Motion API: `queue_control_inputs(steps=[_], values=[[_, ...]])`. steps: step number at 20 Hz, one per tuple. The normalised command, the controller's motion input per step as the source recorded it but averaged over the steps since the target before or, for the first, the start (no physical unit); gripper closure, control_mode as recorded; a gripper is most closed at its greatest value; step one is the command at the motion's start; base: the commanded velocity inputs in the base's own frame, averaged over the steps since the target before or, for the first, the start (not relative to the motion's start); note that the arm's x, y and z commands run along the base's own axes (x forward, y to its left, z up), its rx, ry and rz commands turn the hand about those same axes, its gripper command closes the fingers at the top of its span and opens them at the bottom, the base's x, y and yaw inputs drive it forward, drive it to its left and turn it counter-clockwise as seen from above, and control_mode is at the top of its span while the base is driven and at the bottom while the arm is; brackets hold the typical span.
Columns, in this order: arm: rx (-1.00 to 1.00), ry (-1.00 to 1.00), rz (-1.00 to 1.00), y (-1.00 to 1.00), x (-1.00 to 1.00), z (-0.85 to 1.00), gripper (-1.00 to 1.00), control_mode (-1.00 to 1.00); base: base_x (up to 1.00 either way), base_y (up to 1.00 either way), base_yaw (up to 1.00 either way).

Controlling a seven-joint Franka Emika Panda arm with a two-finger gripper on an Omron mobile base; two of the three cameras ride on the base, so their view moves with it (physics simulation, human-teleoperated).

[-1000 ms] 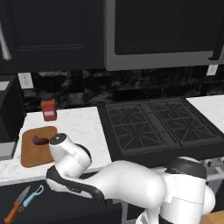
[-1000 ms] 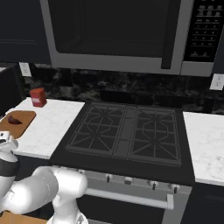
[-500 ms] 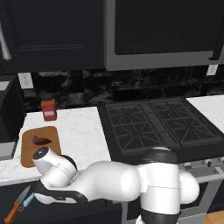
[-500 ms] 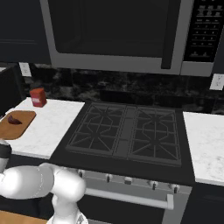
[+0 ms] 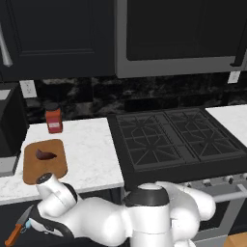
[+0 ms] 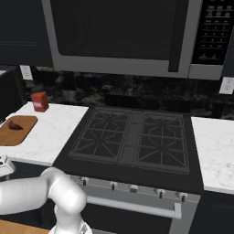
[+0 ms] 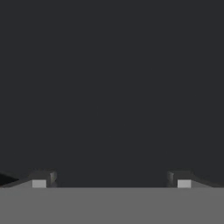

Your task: Place the appropriate cutting tool for cutting the potato skin on the cutting board.

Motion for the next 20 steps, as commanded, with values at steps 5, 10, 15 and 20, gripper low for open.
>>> queue_control_inputs(steps=[5,10,15,20], values=[[0.00,0.11,0.00,0.08,0.02,-0.44,-1.00,-1.00,0.00,0.00,0.00],[0.00,0.12,0.00,0.42,-0.17,-0.46,-1.00,-1.00,0.00,0.00,0.00],[0.00,0.18,0.00,0.40,-0.45,-0.21,-1.00,-1.00,0.00,0.00,0.00],[0.00,0.16,-0.02,0.32,-0.78,-0.05,-1.00,-1.00,0.00,0.00,0.00]])
